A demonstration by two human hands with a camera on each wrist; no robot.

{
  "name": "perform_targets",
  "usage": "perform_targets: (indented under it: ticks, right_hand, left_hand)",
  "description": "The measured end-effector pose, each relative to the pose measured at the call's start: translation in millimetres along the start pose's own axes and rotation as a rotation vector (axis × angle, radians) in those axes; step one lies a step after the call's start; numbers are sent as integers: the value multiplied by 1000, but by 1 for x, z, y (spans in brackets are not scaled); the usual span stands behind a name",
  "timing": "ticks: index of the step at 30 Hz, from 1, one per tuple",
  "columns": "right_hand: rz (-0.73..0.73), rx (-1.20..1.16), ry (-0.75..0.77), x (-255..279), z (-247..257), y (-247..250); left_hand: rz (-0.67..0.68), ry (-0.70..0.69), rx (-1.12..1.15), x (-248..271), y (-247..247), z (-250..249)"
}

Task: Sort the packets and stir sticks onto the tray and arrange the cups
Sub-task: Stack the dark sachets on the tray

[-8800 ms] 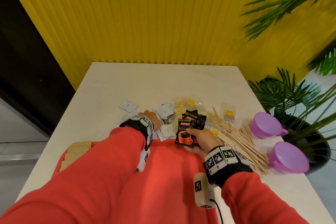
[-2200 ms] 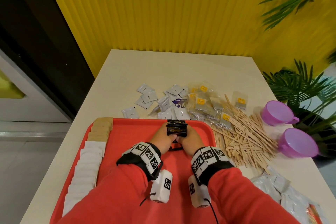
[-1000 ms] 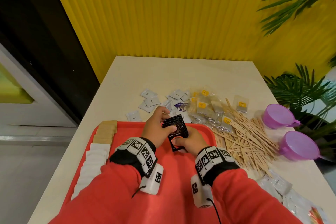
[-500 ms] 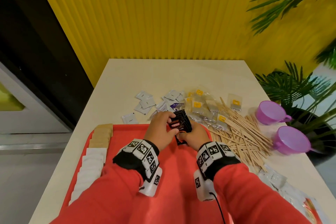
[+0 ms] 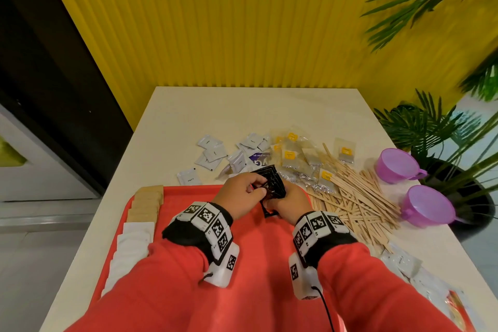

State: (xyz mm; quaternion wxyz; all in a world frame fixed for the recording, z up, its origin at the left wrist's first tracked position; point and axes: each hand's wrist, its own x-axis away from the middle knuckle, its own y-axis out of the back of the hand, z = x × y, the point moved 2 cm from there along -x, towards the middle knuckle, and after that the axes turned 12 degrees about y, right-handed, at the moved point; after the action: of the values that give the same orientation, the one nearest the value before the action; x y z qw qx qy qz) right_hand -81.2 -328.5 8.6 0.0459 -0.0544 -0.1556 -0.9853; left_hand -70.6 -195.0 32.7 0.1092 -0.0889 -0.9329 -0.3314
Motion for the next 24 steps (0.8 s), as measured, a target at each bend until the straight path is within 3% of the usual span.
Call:
perform_targets:
  ticks: [5, 11, 17, 24]
  right_hand:
    - [46, -31, -16, 0, 1, 0]
    - [95, -60, -39, -4, -3, -5]
    - [122, -81, -53, -5, -5, -11]
    - [119, -165, -84, -9, -3, -15]
  left_hand:
    - [-15, -87, -87, -4, 7, 0]
    - [-105, -88, -10, -10, 16, 0]
    - [-64, -122, -8, -11, 17, -4]
    - [-220, -146, 107, -8, 22, -1]
